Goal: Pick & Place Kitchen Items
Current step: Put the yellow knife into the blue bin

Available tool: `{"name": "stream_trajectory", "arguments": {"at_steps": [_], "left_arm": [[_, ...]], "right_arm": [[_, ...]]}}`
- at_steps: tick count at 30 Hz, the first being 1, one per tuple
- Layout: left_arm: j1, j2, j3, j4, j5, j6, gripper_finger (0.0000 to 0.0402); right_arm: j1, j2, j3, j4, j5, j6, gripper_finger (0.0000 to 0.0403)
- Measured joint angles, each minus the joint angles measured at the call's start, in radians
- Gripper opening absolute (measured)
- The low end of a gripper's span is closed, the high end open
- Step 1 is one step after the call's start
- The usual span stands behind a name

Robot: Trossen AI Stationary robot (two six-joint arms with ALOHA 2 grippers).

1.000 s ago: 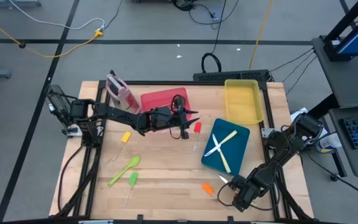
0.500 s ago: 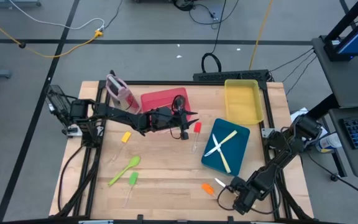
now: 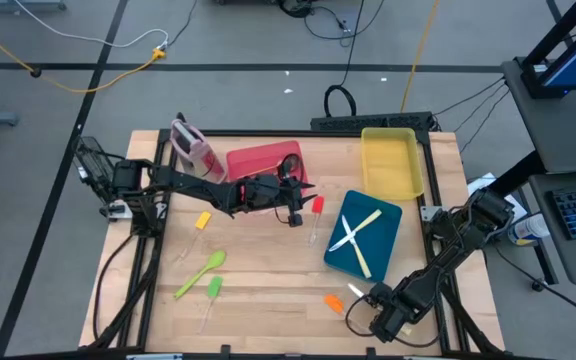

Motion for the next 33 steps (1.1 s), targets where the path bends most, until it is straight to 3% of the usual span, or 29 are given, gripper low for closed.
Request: {"name": "stream_trajectory", "arguments": {"at_steps": [3, 10, 17, 24, 29, 33], "left_arm": [[-0.001, 0.000, 0.000, 0.000, 0.000, -0.004, 0.0127], [-0.014, 0.000, 0.000, 0.007, 0.000, 0.005, 0.0127], [-0.016, 0.000, 0.000, 0.014, 0.000, 0.008, 0.0127], [-0.017, 0.000, 0.000, 0.013, 0.000, 0.010, 0.0127], [-0.017, 0.000, 0.000, 0.014, 0.000, 0.010, 0.0127], [-0.017, 0.000, 0.000, 0.016, 0.000, 0.010, 0.0127]], "right_arm": [[-0.015, 0.000, 0.000, 0.001, -0.029, -0.045, 0.0052], [-0.051, -0.084, -0.001, 0.037, -0.034, -0.132, 0.0049], [-0.097, -0.246, -0.004, 0.193, 0.199, -0.308, 0.0049], [-0.160, -0.359, -0.004, 0.192, 0.335, -0.538, 0.0049], [-0.217, -0.446, -0.003, 0.135, 0.423, -0.634, 0.0054], [-0.259, -0.505, -0.002, 0.001, 0.524, -0.595, 0.0056]]}}
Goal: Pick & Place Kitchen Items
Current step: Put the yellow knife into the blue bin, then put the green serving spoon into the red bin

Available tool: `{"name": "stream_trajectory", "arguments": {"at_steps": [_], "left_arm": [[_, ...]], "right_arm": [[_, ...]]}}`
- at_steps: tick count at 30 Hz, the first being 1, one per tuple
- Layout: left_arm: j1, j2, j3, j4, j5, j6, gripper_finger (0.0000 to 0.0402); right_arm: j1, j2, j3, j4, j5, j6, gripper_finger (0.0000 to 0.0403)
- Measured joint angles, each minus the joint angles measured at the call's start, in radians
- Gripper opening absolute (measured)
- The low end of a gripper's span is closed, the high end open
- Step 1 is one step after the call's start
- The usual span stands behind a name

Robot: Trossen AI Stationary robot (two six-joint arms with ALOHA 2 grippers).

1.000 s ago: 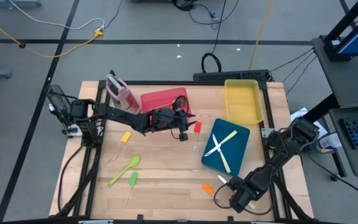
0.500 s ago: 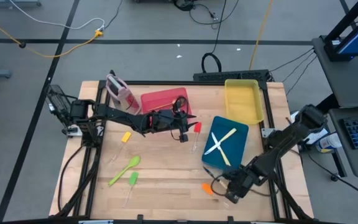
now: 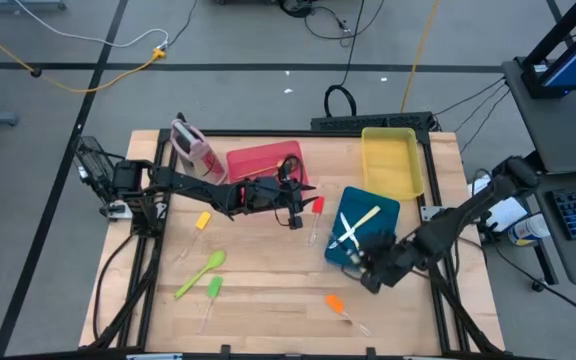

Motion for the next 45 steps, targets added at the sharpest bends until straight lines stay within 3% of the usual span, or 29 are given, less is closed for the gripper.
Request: {"name": "stream_trajectory", "arguments": {"at_steps": [5, 10, 22, 25, 37, 42, 45], "left_arm": [[0.001, 0.000, 0.000, 0.000, 0.000, 0.000, 0.0127], [0.001, 0.000, 0.000, 0.003, 0.000, -0.003, 0.0127], [0.000, 0.000, 0.000, 0.009, 0.000, -0.005, 0.0127], [0.000, 0.000, 0.000, 0.009, 0.000, -0.005, 0.0127], [0.000, 0.000, 0.000, 0.013, 0.000, -0.004, 0.0127], [0.000, 0.000, 0.000, 0.012, 0.000, -0.004, 0.0127], [0.000, 0.000, 0.000, 0.010, 0.000, -0.006, 0.0127]], "right_arm": [[-0.057, -0.022, -0.009, -0.190, 0.070, 0.143, 0.0056], [-0.105, -0.018, -0.093, -0.201, 0.053, 0.205, 0.0058], [-0.187, -0.018, -0.255, -0.162, -0.369, 0.231, 0.0061], [-0.187, -0.018, -0.268, -0.160, -0.433, 0.230, 0.0064], [-0.189, -0.019, -0.270, -0.160, -0.403, 0.154, 0.0143], [-0.188, -0.032, -0.270, -0.160, -0.393, 0.144, 0.0149], [-0.187, -0.068, -0.270, -0.160, -0.335, 0.125, 0.0145]]}}
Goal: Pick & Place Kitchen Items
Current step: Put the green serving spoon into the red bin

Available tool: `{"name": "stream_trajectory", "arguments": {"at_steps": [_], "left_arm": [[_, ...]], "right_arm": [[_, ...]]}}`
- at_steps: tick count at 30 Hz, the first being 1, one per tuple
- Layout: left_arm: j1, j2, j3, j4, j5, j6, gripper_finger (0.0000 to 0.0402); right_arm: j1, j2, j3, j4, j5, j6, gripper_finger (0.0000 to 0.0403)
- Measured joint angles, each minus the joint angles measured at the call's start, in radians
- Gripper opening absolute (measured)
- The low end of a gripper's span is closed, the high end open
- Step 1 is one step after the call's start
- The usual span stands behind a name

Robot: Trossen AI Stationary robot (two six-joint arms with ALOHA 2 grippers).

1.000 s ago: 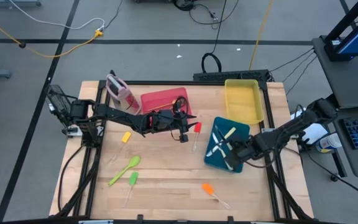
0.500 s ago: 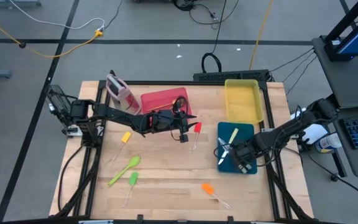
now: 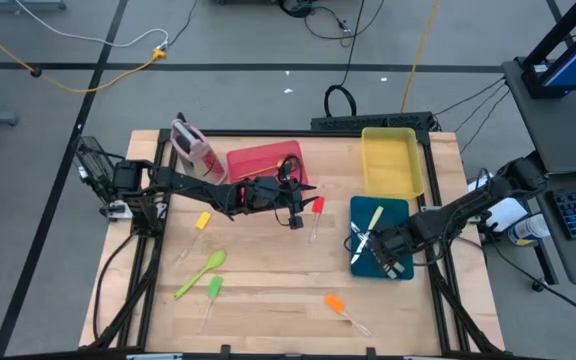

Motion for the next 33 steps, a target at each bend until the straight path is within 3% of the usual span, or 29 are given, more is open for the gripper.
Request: {"name": "stream_trajectory", "arguments": {"at_steps": [8, 14, 22, 27, 33], "left_arm": [[0.011, 0.000, 0.000, -0.126, 0.000, -0.022, 0.0127], [0.020, 0.000, 0.000, -0.220, -0.001, -0.150, 0.0127], [0.008, 0.000, 0.000, -0.329, 0.000, -0.282, 0.0127], [-0.003, 0.000, 0.000, -0.401, -0.001, -0.296, 0.0127], [-0.004, 0.000, 0.000, -0.502, -0.002, -0.336, 0.0127]], "right_arm": [[0.002, -0.167, 0.000, 0.028, 0.143, -0.039, 0.0136], [0.002, -0.245, 0.000, 0.167, 0.336, -0.270, 0.0136], [0.002, -0.246, 0.000, 0.491, 0.555, -0.733, 0.0136], [0.000, -0.228, -0.021, 0.733, 0.618, -0.955, 0.0135], [0.000, -0.209, -0.151, 1.087, 0.637, -1.150, 0.0133]]}}
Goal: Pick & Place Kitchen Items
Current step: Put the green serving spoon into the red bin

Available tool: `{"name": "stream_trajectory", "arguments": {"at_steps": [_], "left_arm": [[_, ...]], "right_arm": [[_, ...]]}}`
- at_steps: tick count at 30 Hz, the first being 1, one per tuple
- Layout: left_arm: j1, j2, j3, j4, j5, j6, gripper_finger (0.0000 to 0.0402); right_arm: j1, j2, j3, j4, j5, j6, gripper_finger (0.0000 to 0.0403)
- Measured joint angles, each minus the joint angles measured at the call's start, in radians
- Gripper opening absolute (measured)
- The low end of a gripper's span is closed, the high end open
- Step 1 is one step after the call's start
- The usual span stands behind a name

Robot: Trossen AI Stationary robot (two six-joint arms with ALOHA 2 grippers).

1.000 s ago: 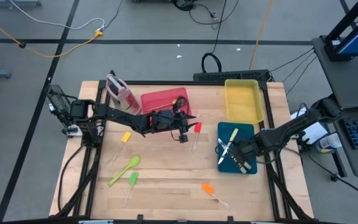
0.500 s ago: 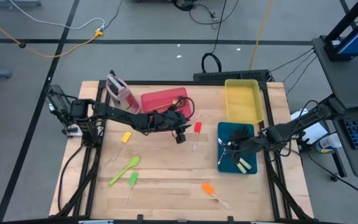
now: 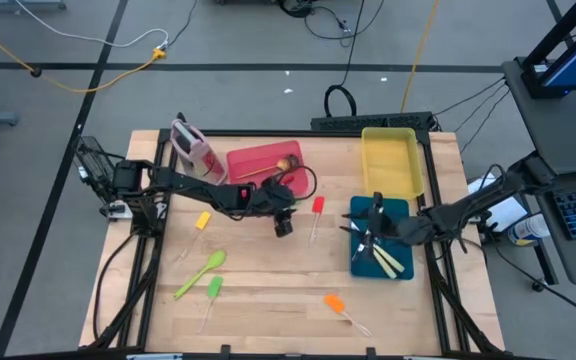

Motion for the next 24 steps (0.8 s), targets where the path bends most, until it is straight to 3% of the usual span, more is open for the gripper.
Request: {"name": "stream_trajectory", "arguments": {"at_steps": [7, 12, 15, 24], "left_arm": [[-0.021, 0.000, 0.000, -0.133, 0.000, -0.124, 0.0127], [-0.065, -0.012, 0.000, -0.209, 0.002, -0.174, 0.0127], [-0.094, -0.052, 0.000, -0.282, 0.003, -0.196, 0.0127], [-0.199, -0.239, 0.000, -0.629, 0.099, -0.525, 0.0127]], "right_arm": [[-0.014, 0.000, -0.186, 0.385, -0.001, -0.156, 0.0134], [-0.042, 0.000, -0.287, 0.564, -0.001, -0.159, 0.0133], [-0.048, 0.000, -0.317, 0.625, -0.003, -0.157, 0.0131], [-0.048, 0.000, -0.321, 0.630, -0.058, -0.156, 0.0130]]}}
